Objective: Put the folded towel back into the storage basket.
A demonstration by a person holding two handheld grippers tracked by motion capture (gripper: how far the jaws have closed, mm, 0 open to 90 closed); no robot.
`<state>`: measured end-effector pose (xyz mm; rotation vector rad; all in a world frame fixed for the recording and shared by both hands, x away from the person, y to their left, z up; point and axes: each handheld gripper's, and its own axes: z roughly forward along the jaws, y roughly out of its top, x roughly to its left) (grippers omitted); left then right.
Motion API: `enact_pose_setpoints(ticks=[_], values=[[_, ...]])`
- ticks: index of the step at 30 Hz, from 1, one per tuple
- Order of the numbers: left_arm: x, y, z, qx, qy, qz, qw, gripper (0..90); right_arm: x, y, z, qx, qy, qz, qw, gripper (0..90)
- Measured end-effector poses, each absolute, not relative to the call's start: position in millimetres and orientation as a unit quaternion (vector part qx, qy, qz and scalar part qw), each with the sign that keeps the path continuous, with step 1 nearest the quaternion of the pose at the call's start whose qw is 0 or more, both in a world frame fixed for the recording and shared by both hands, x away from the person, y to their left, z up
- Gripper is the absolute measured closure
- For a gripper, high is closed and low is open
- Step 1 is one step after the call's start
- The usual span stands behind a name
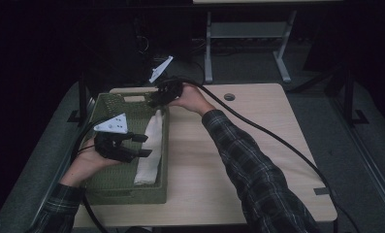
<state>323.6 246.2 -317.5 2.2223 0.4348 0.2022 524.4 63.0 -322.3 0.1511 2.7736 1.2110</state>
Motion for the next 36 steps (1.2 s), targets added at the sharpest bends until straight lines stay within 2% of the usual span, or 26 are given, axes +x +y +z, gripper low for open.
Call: enact_pose_setpoints(ticks=[9, 19, 36], values=[[333.5, 218.3, -309.3, 0.875, 0.189, 0.085, 0.437, 35.2, 516.4, 15.3, -306.3, 0.07, 0.901, 0.424, 0.06, 47.1], [339.6, 174.6, -306.9, 0.877, 0.192, 0.087, 0.431, 28.7, 505.1, -42.1, -309.8, 0.091, 0.897, 0.43, 0.058, 41.1], [341.3, 116.0, -318.1, 0.871, 0.196, 0.09, 0.442, 23.5, 478.9, -125.8, -322.2, 0.117, 0.887, 0.439, 0.077, 31.5]])
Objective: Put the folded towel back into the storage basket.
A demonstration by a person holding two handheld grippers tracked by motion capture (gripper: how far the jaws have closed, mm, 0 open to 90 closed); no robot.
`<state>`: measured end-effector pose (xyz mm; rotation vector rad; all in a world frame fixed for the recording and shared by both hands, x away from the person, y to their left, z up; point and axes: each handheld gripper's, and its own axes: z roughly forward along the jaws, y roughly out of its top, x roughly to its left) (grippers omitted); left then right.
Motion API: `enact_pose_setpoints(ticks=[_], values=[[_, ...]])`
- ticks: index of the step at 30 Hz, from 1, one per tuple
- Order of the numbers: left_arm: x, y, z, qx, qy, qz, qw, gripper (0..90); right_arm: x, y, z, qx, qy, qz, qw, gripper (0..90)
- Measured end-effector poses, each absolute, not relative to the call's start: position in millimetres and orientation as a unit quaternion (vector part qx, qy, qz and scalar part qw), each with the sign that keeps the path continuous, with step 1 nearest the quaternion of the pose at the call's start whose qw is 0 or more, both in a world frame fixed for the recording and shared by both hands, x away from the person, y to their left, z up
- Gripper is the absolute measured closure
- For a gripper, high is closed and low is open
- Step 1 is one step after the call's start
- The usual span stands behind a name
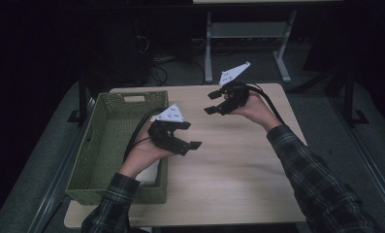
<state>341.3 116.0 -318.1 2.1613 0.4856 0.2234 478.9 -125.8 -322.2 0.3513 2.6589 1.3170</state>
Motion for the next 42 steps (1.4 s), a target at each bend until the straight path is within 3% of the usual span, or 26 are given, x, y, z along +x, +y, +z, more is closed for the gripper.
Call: enact_pose_setpoints(ticks=[16, 33, 42], values=[[332.5, 69.8, -346.5, 0.864, 0.211, 0.1, 0.446, 22.4, 449.6, -176.8, -349.8, 0.145, 0.879, 0.445, 0.093, 27.0], [315.8, 35.2, -400.8, 0.866, 0.219, 0.114, 0.435, 22.3, 419.8, -223.6, -408.6, 0.202, 0.871, 0.44, 0.085, 25.0], [316.4, 27.0, -439.3, 0.88, 0.231, 0.09, 0.405, 21.7, 406.9, -243.2, -444.1, 0.232, 0.866, 0.435, 0.083, 24.6]])
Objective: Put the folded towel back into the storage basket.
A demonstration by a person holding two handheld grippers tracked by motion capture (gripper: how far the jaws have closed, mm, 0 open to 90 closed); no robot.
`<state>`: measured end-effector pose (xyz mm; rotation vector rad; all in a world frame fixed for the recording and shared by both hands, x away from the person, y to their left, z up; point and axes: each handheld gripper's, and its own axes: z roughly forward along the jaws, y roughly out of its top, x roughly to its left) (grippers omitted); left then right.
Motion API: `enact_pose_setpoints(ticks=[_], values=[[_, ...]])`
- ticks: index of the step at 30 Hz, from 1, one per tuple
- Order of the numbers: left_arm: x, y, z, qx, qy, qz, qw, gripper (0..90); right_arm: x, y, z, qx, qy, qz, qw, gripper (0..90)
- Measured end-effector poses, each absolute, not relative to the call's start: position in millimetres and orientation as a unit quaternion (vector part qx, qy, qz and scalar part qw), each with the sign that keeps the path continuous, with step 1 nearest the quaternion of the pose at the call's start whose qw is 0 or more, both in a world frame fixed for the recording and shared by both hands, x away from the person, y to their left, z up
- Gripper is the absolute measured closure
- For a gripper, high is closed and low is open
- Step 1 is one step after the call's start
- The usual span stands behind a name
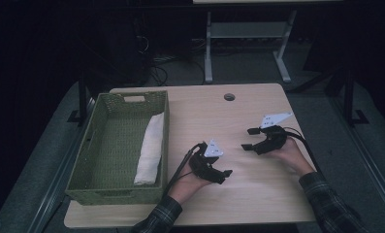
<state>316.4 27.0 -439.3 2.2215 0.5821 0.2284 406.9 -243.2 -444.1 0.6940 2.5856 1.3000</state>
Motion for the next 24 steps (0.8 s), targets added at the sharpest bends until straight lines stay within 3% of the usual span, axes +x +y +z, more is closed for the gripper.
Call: enact_pose_setpoints(ticks=[12, 24], values=[[320.2, 24.4, -471.9, 0.877, 0.261, 0.062, 0.398, 20.8, 391.7, -252.8, -476.9, 0.243, 0.877, 0.404, 0.091, 24.0], [318.7, 21.3, -478.8, 0.891, 0.228, 0.098, 0.38, 15.4, 392.8, -250.9, -482.8, 0.248, 0.882, 0.391, 0.091, 17.4]])
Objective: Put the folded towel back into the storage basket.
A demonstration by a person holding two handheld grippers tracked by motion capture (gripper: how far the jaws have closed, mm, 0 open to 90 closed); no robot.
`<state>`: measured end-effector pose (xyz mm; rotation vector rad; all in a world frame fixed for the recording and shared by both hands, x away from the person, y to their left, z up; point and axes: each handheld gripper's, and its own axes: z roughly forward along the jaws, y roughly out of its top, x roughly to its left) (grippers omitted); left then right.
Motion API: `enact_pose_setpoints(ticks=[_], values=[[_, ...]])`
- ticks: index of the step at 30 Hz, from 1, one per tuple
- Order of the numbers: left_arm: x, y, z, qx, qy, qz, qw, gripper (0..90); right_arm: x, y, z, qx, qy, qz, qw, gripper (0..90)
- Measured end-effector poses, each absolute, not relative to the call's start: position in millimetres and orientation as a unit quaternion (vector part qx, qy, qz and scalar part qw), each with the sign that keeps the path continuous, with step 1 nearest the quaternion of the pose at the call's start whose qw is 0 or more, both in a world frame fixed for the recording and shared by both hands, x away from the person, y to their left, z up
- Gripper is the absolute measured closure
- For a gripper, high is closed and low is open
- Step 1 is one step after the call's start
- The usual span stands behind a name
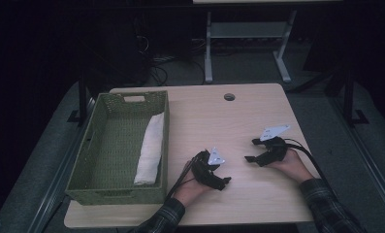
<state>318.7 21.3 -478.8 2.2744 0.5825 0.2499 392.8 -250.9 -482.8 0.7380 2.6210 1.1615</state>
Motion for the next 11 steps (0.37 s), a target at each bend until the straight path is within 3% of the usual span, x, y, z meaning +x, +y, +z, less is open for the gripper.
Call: enact_pose_setpoints(ticks=[11], values=[[318.8, 21.3, -479.0, 0.891, 0.228, 0.098, 0.381, 15.4, 393.2, -250.4, -482.9, 0.251, 0.882, 0.388, 0.092, 15.5]])
